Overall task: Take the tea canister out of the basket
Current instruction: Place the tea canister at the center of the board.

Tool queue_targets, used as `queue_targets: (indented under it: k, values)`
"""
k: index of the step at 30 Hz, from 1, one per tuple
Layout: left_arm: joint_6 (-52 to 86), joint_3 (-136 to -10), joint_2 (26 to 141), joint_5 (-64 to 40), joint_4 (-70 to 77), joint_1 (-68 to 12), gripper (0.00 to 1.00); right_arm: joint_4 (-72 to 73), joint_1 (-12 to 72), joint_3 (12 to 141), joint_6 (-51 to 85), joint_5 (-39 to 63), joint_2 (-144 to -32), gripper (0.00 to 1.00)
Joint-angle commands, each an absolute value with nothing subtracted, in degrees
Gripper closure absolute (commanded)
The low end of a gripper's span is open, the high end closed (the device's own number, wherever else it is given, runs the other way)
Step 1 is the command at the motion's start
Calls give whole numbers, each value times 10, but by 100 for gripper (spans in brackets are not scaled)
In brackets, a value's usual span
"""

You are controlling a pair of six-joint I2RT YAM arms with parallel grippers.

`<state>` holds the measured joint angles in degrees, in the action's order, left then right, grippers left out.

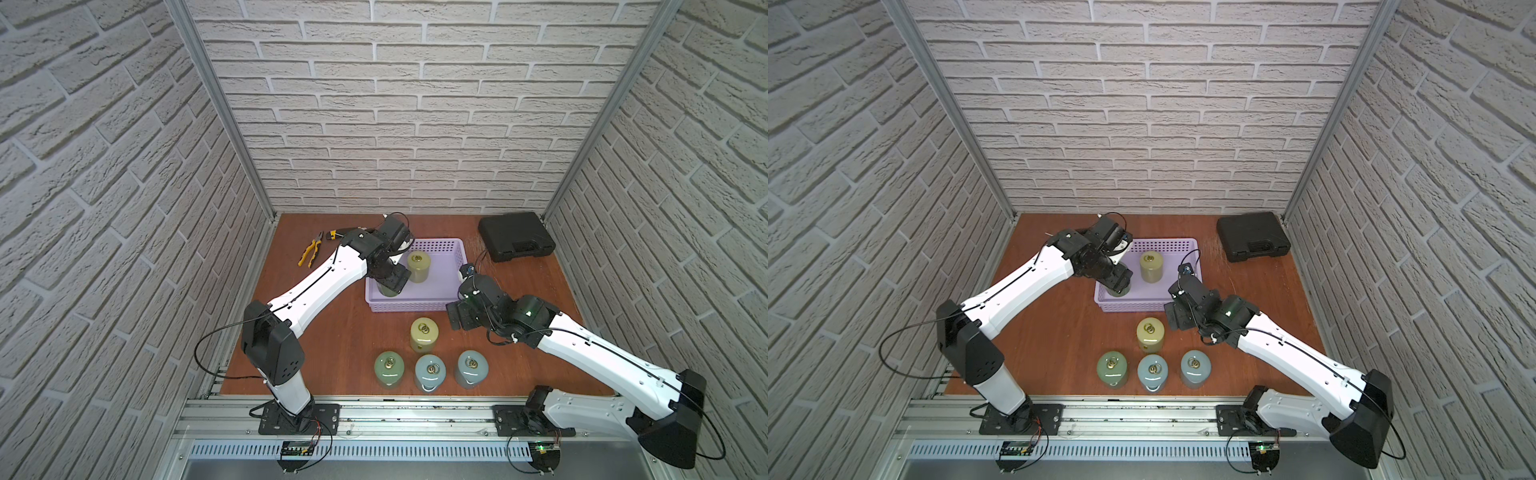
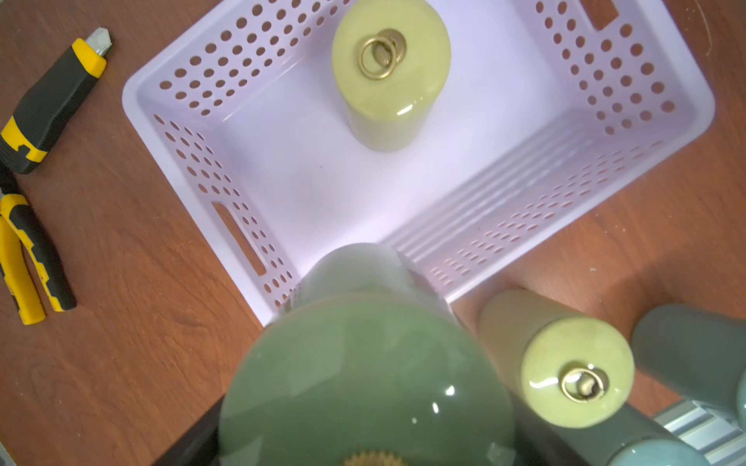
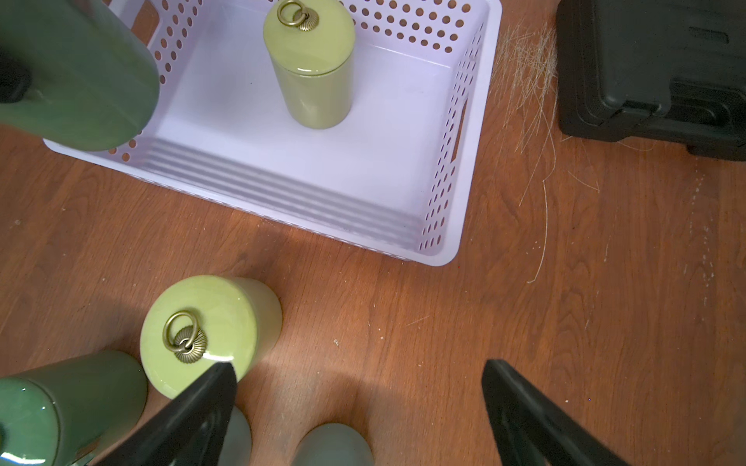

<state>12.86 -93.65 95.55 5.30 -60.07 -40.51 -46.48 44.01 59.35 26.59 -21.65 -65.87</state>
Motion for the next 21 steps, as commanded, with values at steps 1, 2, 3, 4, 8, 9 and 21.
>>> queue_targets:
  k: [1,2,3,4,8,9,21]
  values:
    - [154,-917,914,76,-571,-421,42,-443,436,606,273,-214,-661,0]
    - [158,-909,908,77,-569,-425,42,-443,436,606,273,-213,-662,0]
    - [163,-899,902,79,-568,-431,43,-443,436,606,275,-215,-663,0]
    - [166,-891,895,80,-566,-436,43,-444,435,606,278,-217,-663,0]
    - [181,-862,875,88,-563,-458,43,-445,433,607,286,-222,-665,0]
    - [184,-856,871,90,-564,-464,43,-445,433,607,286,-223,-665,0]
    - [221,-774,832,100,-535,-503,42,-450,429,613,287,-220,-675,0]
